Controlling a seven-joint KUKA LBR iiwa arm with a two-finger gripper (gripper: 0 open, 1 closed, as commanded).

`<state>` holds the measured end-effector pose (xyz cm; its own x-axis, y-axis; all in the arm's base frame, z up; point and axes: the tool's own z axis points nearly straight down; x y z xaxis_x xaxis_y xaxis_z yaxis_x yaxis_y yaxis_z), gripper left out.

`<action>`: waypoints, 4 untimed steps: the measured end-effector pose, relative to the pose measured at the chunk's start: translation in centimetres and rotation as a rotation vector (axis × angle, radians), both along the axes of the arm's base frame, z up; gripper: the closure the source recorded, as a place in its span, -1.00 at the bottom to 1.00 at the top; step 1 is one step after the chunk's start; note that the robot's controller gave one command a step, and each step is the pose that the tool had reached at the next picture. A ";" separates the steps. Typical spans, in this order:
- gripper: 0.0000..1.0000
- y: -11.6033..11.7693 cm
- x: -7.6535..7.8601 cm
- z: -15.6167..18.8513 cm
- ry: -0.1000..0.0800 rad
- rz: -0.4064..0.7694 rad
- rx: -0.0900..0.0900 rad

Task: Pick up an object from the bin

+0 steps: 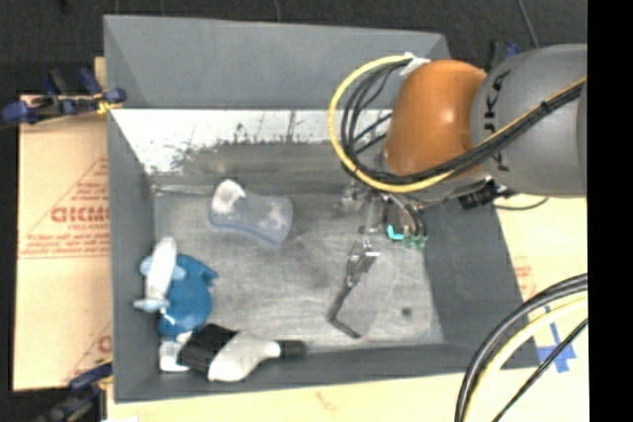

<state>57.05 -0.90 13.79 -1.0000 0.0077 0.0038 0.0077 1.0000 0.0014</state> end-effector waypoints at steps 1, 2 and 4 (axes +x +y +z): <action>-1.00 0.0 0.2 0.4 -0.006 0.000 0.000; -1.00 -1.8 0.5 -1.1 -0.012 0.172 -0.001; 1.00 -2.0 5.9 -5.0 -0.001 0.485 -0.003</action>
Offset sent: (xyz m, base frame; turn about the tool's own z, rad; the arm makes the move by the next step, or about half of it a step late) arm 0.0061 -0.0841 -0.0679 -0.6142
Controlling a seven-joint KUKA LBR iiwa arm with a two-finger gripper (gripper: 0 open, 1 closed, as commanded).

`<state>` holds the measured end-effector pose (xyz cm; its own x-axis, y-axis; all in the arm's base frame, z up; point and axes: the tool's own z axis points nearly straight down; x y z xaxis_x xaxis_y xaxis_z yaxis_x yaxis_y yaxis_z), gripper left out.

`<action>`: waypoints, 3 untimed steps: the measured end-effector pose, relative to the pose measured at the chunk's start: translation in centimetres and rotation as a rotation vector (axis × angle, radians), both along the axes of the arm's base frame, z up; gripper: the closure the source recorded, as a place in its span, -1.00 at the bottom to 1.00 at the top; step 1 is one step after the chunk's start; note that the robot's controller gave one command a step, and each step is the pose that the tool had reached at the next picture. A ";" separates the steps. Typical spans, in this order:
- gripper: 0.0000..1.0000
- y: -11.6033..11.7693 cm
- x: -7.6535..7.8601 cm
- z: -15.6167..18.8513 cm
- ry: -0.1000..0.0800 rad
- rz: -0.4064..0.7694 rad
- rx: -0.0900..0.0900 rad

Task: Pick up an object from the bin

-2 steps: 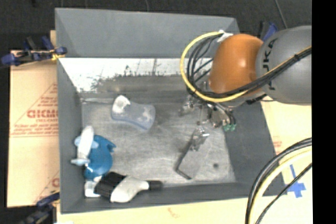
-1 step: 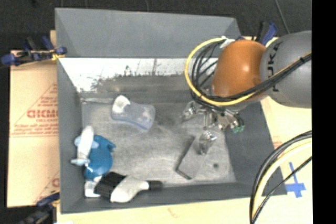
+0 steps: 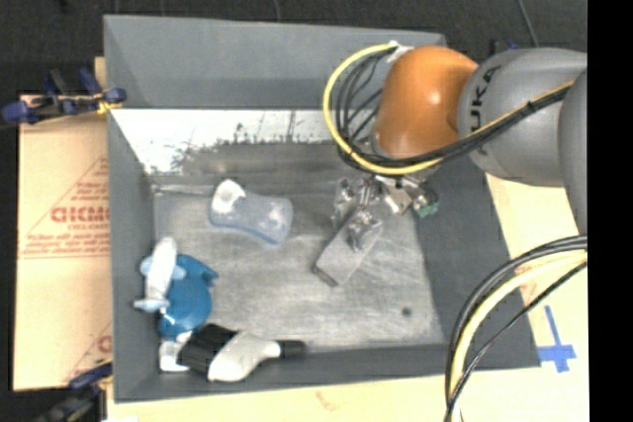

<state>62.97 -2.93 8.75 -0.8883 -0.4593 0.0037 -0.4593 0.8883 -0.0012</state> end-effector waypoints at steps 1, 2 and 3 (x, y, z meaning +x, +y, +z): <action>1.00 0.0 0.0 0.0 0.000 -0.001 0.000; 1.00 -1.0 -2.4 4.0 -0.001 0.004 0.003; 1.00 -1.1 -0.4 6.6 -0.011 0.016 0.001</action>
Offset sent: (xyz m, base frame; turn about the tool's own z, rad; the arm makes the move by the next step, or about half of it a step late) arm -0.0386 -0.0184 0.0801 -0.0093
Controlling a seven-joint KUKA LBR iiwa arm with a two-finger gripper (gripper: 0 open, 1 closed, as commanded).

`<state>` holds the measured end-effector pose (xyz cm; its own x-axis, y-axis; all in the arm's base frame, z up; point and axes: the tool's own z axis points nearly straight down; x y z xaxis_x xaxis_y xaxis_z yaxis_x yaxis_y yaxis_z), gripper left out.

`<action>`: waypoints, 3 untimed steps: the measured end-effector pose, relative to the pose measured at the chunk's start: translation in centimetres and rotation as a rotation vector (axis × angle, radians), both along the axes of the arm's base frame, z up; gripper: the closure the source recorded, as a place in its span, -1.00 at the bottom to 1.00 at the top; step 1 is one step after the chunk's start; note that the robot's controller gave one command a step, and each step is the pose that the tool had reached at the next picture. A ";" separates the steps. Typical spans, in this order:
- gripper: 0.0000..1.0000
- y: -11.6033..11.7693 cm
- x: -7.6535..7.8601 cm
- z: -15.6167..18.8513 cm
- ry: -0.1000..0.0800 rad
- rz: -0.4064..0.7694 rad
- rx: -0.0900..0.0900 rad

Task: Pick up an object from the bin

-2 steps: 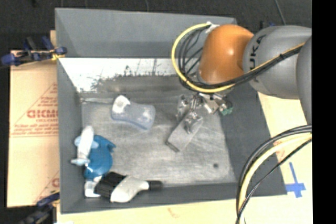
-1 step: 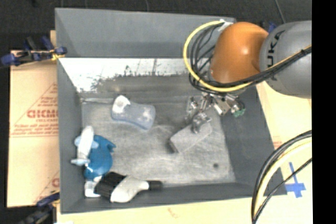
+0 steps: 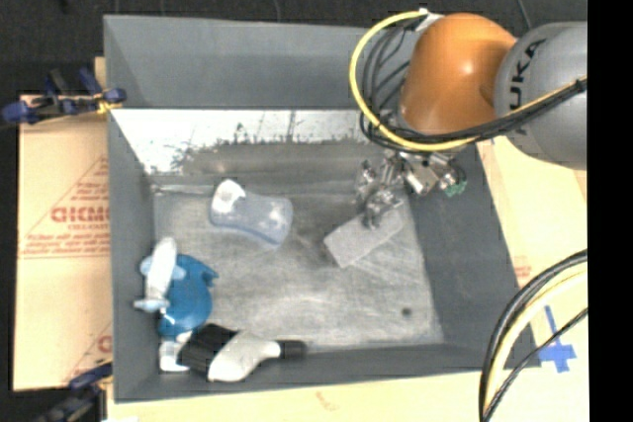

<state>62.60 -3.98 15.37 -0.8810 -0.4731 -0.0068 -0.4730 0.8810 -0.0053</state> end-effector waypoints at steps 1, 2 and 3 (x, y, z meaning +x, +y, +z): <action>1.00 -1.8 -2.1 -1.5 0.001 0.015 0.003; 1.00 -1.7 -2.5 1.3 0.017 0.014 0.002; 1.00 -1.2 -2.2 7.6 0.007 0.021 0.001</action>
Offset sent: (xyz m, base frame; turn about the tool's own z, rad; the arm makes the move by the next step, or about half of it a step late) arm -0.0102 -0.0007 0.0843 -0.0184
